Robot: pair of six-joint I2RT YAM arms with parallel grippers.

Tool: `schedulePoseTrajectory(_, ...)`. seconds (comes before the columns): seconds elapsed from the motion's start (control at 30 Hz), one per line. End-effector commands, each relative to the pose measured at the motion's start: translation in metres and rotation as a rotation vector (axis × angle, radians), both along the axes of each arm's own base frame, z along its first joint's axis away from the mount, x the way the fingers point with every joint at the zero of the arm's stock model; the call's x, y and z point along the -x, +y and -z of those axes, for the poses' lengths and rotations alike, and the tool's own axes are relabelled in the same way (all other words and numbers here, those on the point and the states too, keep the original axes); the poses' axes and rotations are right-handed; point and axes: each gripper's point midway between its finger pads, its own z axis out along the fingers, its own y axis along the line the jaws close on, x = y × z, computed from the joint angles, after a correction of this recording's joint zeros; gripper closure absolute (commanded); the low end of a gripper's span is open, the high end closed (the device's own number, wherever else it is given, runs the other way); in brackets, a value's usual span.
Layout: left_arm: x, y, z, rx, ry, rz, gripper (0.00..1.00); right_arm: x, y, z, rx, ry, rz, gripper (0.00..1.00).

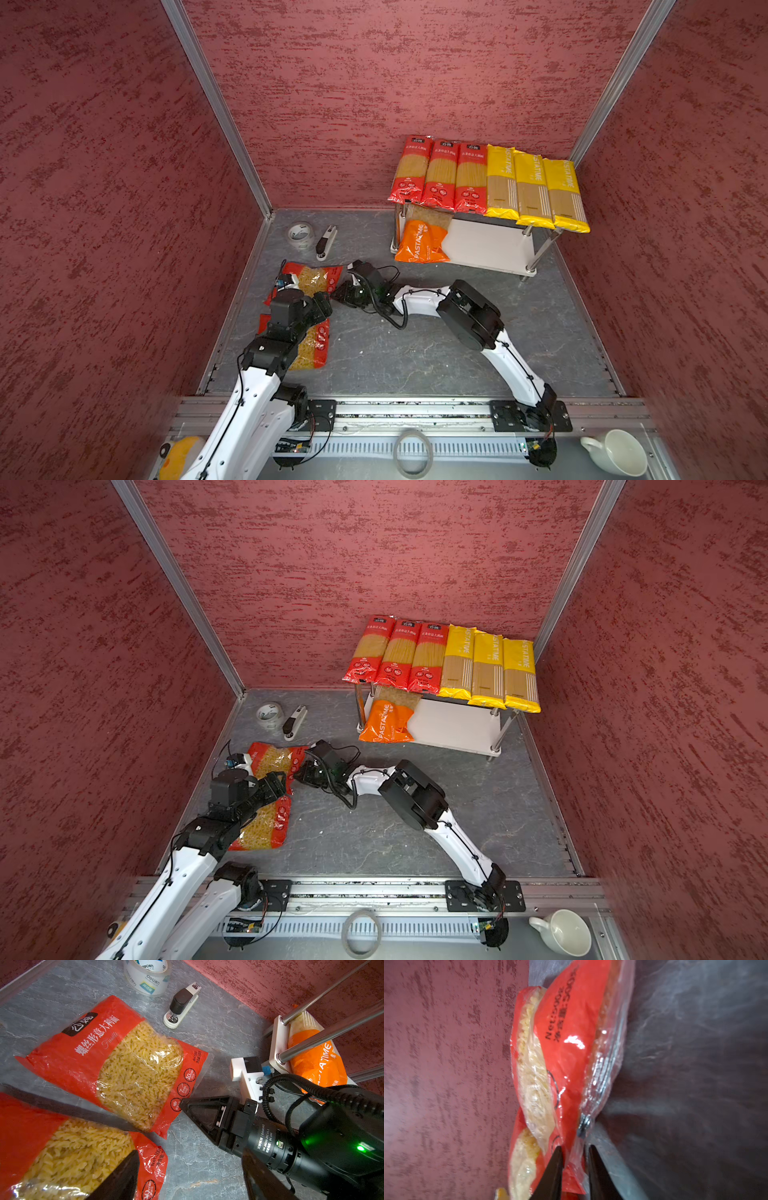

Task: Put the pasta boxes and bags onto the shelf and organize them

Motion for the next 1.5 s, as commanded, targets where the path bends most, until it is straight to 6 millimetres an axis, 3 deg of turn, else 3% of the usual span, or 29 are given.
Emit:
schedulePoseTrajectory(0.0, 0.001, -0.001, 0.003, 0.006, 0.007, 0.006, 0.23, -0.002, 0.013, -0.021, -0.066, -0.023, -0.010, 0.87)
schedulePoseTrajectory(0.13, 0.001, 0.000, 0.001, 0.006, 0.007, 0.005, 0.23, -0.003, 0.013, -0.027, -0.068, -0.034, -0.011, 0.99)
schedulePoseTrajectory(0.37, 0.003, 0.001, 0.000, 0.004, 0.000, 0.000, 0.23, -0.010, -0.011, -0.053, -0.072, -0.106, 0.012, 1.00)
schedulePoseTrajectory(0.57, 0.001, -0.002, -0.002, 0.012, 0.000, 0.014, 0.23, -0.007, -0.051, -0.056, -0.076, -0.089, 0.047, 1.00)
schedulePoseTrajectory(0.7, -0.003, -0.011, -0.001, 0.022, -0.010, 0.035, 0.23, 0.001, -0.095, -0.057, -0.063, -0.070, 0.087, 1.00)
schedulePoseTrajectory(0.8, -0.007, -0.028, 0.000, 0.027, -0.026, 0.073, 0.22, 0.013, -0.131, -0.052, -0.030, -0.043, 0.119, 1.00)
schedulePoseTrajectory(1.03, -0.017, -0.098, 0.019, 0.002, -0.013, 0.228, 0.22, 0.048, -0.219, -0.028, 0.072, 0.040, 0.220, 1.00)
schedulePoseTrajectory(1.13, -0.019, -0.124, 0.029, 0.009, 0.007, 0.273, 0.22, 0.059, -0.247, -0.024, 0.124, 0.042, 0.250, 1.00)
schedulePoseTrajectory(1.27, -0.017, -0.149, 0.043, 0.019, 0.039, 0.321, 0.22, 0.066, -0.261, -0.022, 0.230, -0.006, 0.216, 1.00)
schedulePoseTrajectory(1.37, -0.011, -0.165, 0.054, 0.025, 0.068, 0.356, 0.22, 0.074, -0.259, -0.021, 0.286, -0.033, 0.138, 1.00)
schedulePoseTrajectory(1.47, -0.001, -0.170, 0.069, 0.036, 0.113, 0.361, 0.22, 0.082, -0.256, -0.026, 0.339, -0.084, 0.060, 0.93)
